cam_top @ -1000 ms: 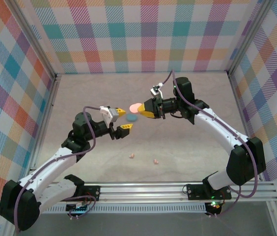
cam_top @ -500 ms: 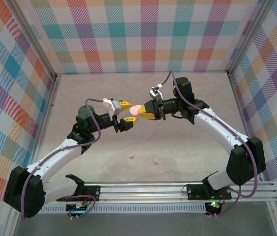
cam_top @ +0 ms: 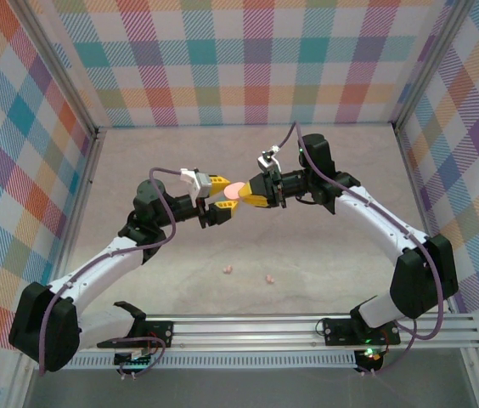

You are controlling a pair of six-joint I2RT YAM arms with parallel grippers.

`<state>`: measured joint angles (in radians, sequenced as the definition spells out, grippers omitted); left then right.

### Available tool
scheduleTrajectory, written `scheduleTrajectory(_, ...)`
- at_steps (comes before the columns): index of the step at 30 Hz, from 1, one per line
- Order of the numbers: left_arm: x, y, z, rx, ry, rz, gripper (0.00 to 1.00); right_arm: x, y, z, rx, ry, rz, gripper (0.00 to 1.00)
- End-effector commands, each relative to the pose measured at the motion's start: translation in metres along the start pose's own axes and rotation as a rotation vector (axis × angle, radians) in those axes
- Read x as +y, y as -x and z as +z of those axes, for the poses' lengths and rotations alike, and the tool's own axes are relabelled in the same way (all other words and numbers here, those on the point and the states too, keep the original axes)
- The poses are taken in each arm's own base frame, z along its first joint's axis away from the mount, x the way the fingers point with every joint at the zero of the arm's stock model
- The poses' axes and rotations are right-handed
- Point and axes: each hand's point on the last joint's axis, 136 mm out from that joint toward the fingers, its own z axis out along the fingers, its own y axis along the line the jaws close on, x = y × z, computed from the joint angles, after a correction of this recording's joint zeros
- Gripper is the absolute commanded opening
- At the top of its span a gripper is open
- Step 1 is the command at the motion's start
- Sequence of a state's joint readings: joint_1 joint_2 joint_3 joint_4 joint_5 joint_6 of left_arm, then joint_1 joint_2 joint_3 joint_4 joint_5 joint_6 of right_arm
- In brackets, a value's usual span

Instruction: Insert the wireless bluetooth earbuds into the charging case

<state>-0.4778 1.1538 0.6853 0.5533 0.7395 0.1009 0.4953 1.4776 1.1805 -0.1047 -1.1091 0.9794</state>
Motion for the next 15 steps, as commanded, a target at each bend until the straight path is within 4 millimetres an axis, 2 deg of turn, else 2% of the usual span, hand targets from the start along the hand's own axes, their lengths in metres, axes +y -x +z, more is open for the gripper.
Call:
scheduleTrajectory(1,-0.0069,0.0202,0.0038,-0.047,-0.035,0.046,0.6,0.0119,0.0014,-0.0023,0.016,0.031,-0.04,0.14)
scheduleTrajectory(7,-0.0059,0.0178,0.0053,-0.041,-0.034,0.045,0.62,0.0116,0.0029,-0.0016,0.016,0.03,-0.036,0.14)
scheduleTrajectory(12,-0.0059,0.021,0.0061,-0.045,-0.038,0.05,0.5,0.0096,0.0021,-0.001,0.026,0.032,-0.028,0.14)
scheduleTrajectory(15,-0.0062,0.0232,0.0062,-0.053,-0.041,0.045,0.46,0.0067,0.0013,-0.0006,0.028,0.027,-0.021,0.16)
